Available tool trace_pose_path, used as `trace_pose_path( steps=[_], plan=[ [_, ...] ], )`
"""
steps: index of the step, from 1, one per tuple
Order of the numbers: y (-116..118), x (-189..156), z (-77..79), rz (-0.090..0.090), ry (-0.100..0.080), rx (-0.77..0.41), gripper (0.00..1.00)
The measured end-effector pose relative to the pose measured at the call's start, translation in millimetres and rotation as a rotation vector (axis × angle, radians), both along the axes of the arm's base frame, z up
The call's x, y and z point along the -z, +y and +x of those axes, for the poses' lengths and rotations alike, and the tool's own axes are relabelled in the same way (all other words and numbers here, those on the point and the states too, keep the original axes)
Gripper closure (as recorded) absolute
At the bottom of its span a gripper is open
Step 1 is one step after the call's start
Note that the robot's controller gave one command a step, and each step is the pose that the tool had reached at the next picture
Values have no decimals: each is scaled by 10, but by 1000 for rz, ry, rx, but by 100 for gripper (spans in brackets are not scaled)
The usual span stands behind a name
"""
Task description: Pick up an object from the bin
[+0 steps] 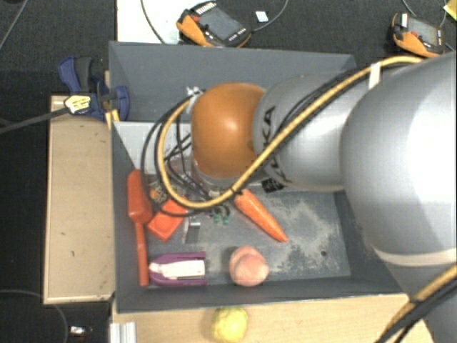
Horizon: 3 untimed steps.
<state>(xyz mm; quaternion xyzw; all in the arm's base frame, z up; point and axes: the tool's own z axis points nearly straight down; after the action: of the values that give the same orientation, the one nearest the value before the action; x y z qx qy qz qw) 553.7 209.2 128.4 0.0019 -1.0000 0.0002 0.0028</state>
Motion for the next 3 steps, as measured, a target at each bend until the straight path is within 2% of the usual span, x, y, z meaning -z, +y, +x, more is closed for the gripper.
trace_pose_path(
  steps=[1,2,3],
  plan=[
    [-11,-46,23,2,-8,6,0],
    [138,546,350,1,-23,-369,0],
    [252,159,385,4,-13,-400,0]
  ],
)
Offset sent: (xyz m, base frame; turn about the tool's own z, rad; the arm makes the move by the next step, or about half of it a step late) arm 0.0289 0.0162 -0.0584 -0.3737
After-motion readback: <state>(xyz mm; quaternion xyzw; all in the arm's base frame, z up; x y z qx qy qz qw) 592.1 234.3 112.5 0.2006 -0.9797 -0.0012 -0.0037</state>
